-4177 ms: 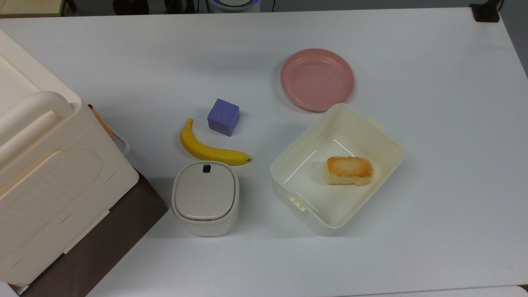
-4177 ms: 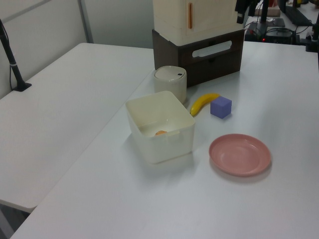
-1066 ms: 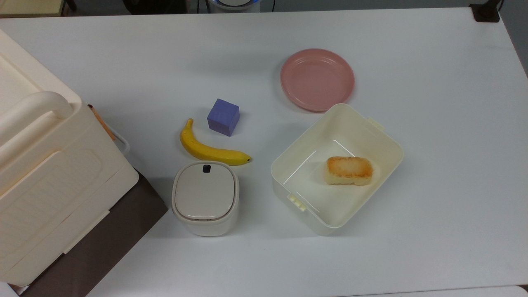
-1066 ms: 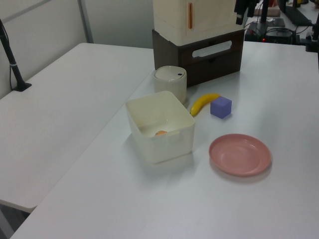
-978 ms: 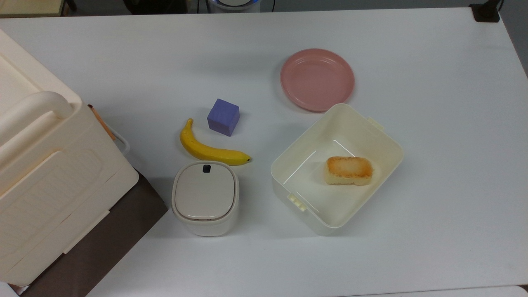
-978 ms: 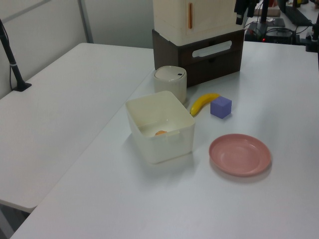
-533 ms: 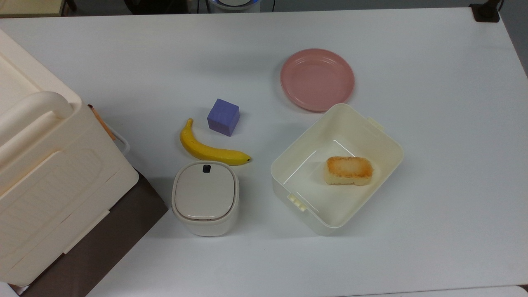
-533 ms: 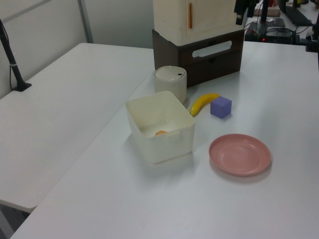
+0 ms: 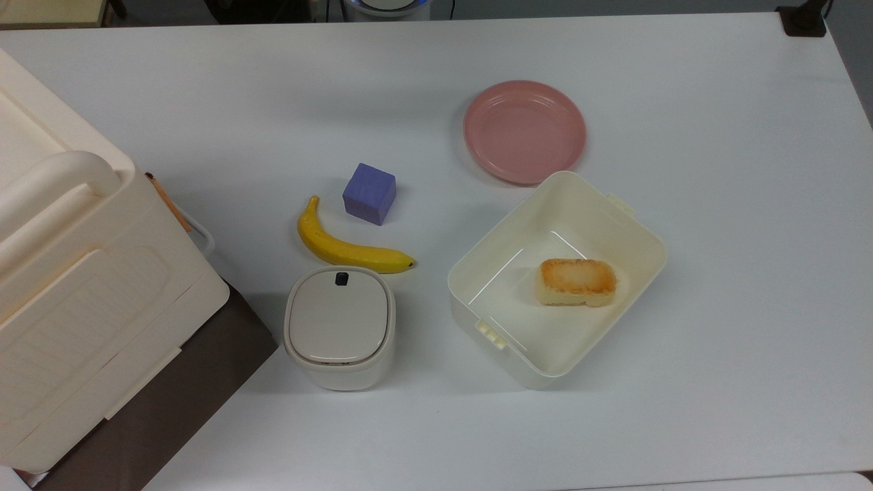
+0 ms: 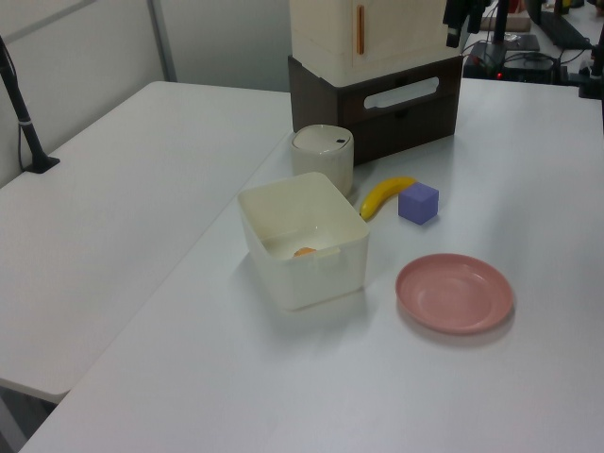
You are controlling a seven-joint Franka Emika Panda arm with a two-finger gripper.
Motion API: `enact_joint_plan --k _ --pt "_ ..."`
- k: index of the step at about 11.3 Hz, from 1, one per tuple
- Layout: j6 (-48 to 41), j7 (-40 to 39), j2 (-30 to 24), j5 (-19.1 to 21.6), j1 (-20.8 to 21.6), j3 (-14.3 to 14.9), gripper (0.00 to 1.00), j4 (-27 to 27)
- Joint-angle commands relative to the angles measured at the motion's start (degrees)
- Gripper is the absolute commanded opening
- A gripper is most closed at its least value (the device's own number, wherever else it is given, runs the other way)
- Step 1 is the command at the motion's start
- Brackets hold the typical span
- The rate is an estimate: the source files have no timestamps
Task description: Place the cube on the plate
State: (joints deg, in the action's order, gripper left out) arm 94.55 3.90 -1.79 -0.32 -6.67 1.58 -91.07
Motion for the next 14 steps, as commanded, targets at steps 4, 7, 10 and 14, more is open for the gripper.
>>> enact_joint_plan --k 4,7,10,14 --pt "0.46 0.76 -0.06 1.29 0.52 0.18 1.00 -0.68" --pt "0.54 -0.64 1.69 0.67 0.86 0.09 1.00 -1.38" --pt "3.60 -2.49 1.96 -0.55 3.93 0.00 1.00 -6.64" --pt "12.82 -1.53 3.01 -3.02 7.81 -0.09 1.00 -16.14"
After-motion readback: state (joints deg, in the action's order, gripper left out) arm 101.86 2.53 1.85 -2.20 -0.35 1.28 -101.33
